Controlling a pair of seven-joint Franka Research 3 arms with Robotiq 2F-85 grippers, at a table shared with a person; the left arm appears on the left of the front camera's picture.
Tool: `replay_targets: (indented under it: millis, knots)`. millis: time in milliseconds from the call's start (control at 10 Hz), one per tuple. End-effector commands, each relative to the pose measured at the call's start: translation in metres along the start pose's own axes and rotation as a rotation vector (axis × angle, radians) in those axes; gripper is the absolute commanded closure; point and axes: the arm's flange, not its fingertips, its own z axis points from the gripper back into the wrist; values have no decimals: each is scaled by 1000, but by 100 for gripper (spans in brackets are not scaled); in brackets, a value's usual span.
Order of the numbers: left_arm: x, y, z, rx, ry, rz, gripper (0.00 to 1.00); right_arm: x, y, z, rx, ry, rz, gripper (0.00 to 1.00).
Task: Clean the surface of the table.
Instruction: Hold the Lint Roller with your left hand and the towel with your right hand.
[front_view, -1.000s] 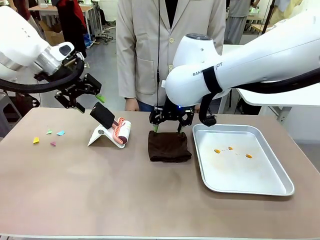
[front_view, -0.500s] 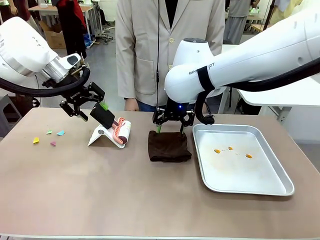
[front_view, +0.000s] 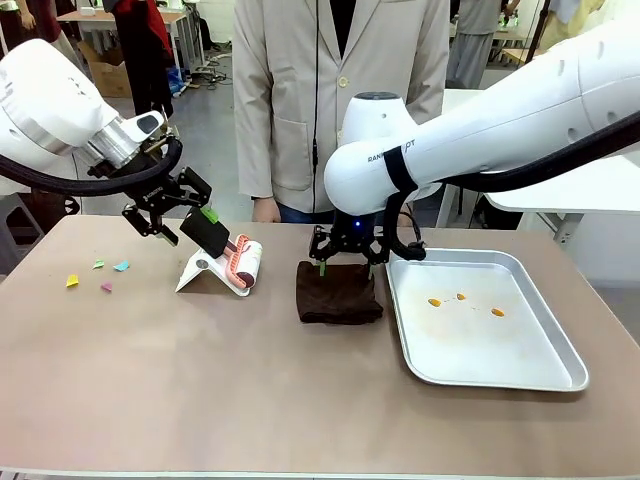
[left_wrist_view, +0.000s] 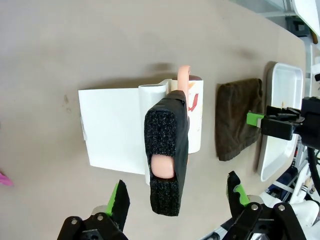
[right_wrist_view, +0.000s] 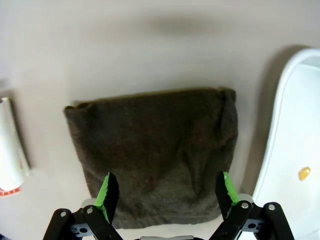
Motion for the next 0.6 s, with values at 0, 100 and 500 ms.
replay_targets:
  millis: [0, 100, 500]
  knots:
    - [6, -4, 0, -21, -17, 18, 0, 3, 0, 1, -108, -14, -57, 0]
    - [6, -3, 0, -25, -27, 16, 0, 3, -5, -2, -147, -7, -60, 0]
    - [11, 0, -5, -29, -24, 25, 0, 6, -13, -16, -102, 24, -40, 0]
